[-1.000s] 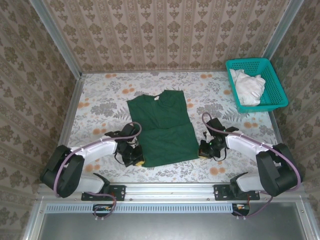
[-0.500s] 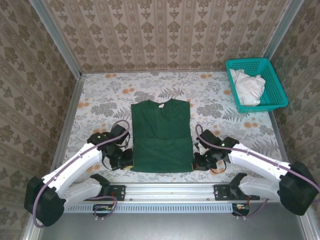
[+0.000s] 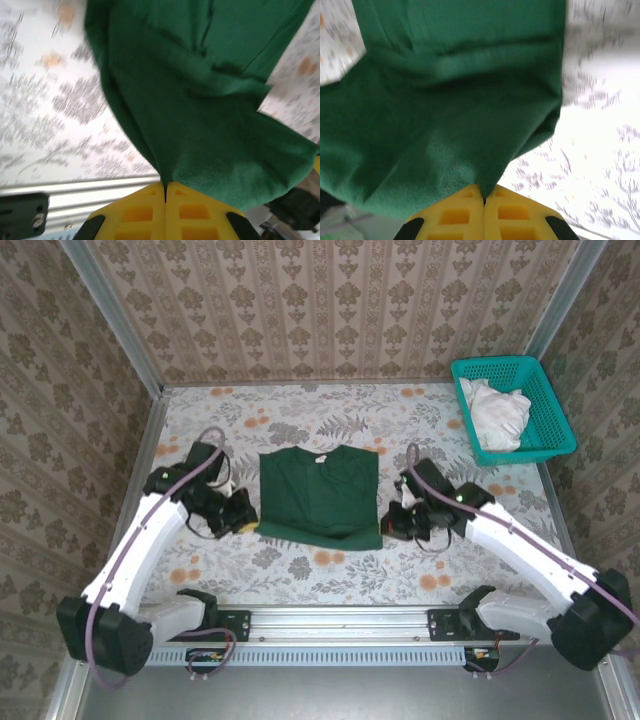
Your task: Fold and stack the t-shirts
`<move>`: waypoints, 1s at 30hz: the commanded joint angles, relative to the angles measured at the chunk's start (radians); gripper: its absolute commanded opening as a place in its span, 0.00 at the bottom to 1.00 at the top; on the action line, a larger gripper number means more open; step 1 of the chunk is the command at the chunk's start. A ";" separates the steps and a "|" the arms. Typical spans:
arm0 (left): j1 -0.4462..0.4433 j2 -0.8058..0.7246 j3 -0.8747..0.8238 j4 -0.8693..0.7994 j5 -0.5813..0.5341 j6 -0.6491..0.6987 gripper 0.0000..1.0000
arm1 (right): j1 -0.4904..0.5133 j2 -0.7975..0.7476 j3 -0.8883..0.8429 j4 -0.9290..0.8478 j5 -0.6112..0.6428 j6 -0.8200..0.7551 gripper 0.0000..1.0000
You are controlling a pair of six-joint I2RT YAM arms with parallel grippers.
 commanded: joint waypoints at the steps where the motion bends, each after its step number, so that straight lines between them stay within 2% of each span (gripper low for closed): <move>1: 0.047 0.108 0.091 0.104 0.050 0.038 0.00 | -0.069 0.130 0.127 0.049 0.018 -0.025 0.00; 7: 0.110 0.358 0.294 0.218 0.082 0.040 0.00 | -0.156 0.388 0.365 0.031 0.022 -0.074 0.00; 16: 0.165 0.773 0.643 0.229 0.072 0.030 0.00 | -0.240 0.808 0.753 -0.015 0.013 -0.096 0.00; 20: 0.181 0.978 0.853 0.246 0.048 0.004 0.00 | -0.268 1.015 0.947 -0.047 0.021 -0.066 0.00; 21: 0.185 1.029 0.936 0.214 0.035 -0.004 0.00 | -0.276 1.062 0.991 -0.047 0.007 -0.052 0.05; 22: 0.191 1.108 1.034 0.170 0.034 -0.012 0.14 | -0.289 1.119 1.066 -0.080 -0.005 -0.034 0.19; 23: 0.197 1.172 1.147 0.111 0.021 -0.012 0.22 | -0.302 1.177 1.168 -0.150 0.004 -0.031 0.34; 24: 0.203 1.210 1.232 0.050 -0.015 -0.016 0.34 | -0.306 1.220 1.254 -0.208 0.014 -0.046 0.43; 25: 0.208 1.236 1.299 0.023 -0.054 -0.019 0.51 | -0.313 1.255 1.338 -0.269 0.040 -0.069 0.49; 26: 0.212 1.237 1.330 0.033 -0.066 -0.019 0.57 | -0.318 1.274 1.407 -0.318 0.069 -0.090 0.52; 28: 0.219 1.213 1.356 0.041 -0.086 -0.028 0.65 | -0.325 1.256 1.439 -0.349 0.087 -0.109 0.53; 30: 0.215 1.168 1.347 0.039 -0.109 -0.018 0.64 | -0.325 1.189 1.376 -0.314 0.092 -0.114 0.52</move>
